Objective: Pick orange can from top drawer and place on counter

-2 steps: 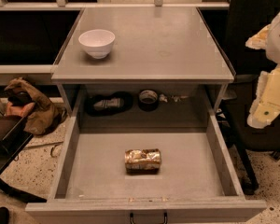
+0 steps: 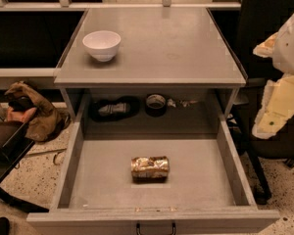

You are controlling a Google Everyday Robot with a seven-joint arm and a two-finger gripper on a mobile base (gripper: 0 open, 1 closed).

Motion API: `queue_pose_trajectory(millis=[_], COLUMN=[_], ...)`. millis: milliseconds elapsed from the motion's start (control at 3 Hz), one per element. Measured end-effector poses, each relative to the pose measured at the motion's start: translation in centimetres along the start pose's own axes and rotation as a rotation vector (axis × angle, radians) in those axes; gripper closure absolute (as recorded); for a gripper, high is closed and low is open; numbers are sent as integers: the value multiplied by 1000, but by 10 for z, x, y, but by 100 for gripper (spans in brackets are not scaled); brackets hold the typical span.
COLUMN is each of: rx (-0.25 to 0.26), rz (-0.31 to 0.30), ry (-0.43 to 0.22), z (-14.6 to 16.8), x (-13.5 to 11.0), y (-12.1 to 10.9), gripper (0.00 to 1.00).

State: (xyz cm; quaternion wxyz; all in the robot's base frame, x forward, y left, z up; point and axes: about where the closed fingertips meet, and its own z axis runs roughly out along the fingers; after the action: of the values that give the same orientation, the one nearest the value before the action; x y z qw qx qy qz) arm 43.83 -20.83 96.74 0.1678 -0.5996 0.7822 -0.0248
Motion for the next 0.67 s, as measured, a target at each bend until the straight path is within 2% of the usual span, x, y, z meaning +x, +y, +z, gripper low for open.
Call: queue_pose_trajectory(millis=[333, 667], rx=[-64, -204], rz=[-1, -23], ry=[-62, -127], z=[38, 83], x=[-20, -41], y=[25, 72], gripper=[0, 0])
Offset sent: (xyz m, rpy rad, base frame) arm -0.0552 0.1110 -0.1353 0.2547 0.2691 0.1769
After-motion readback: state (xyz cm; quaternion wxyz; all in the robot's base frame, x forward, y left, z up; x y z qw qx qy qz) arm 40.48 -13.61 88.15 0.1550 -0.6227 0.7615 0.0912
